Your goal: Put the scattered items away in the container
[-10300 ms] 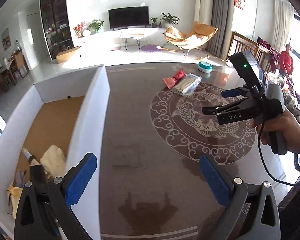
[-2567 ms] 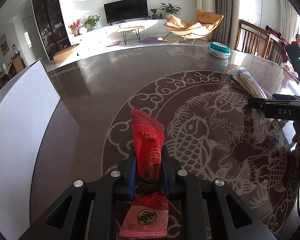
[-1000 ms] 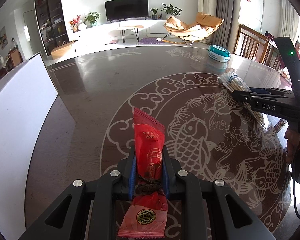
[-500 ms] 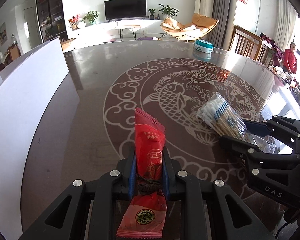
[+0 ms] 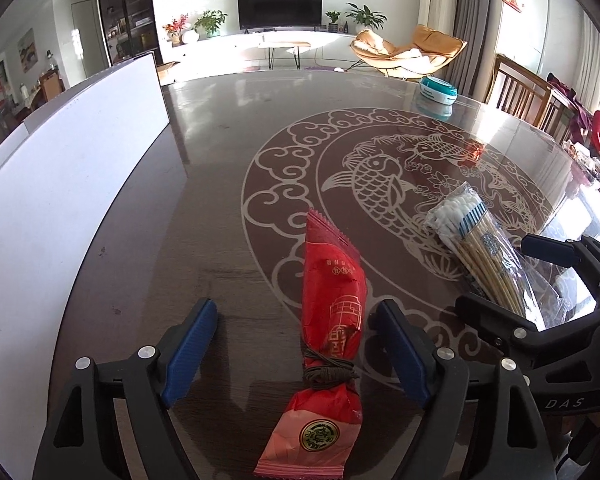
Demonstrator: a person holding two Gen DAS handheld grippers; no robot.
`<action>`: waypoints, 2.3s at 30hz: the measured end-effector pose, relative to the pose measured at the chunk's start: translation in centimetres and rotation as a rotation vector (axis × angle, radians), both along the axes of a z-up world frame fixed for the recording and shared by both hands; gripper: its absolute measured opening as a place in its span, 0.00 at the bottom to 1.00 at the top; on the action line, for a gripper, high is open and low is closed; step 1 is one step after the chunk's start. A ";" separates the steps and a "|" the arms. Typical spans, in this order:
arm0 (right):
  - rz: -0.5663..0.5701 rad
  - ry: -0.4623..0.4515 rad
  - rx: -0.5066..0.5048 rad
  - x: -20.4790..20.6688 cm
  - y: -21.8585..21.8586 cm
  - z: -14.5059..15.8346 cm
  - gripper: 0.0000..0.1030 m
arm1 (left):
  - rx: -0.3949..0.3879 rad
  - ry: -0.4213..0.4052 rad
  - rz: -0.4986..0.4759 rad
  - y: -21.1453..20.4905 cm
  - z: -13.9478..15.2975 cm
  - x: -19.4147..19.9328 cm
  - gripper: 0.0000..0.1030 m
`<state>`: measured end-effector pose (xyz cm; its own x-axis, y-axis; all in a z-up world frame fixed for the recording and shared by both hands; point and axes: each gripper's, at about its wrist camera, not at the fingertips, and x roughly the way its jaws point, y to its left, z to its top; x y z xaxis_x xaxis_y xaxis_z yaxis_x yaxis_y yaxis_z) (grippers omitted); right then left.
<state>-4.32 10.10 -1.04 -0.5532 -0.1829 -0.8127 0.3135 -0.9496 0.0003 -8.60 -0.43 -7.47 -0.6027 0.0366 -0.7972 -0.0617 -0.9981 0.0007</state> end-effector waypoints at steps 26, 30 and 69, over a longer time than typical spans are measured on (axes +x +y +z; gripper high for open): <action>-0.004 0.002 0.011 0.0 0.1 0.0 1.00 | 0.001 -0.028 0.029 -1.9 -0.4 0.4 1.00; -0.004 0.002 0.011 0.0 0.0 0.0 1.00 | -0.002 -0.028 0.026 -1.7 -0.4 0.4 1.00; -0.003 0.002 0.011 0.0 0.1 0.0 1.00 | -0.006 -0.028 0.046 -1.8 -0.3 1.1 1.00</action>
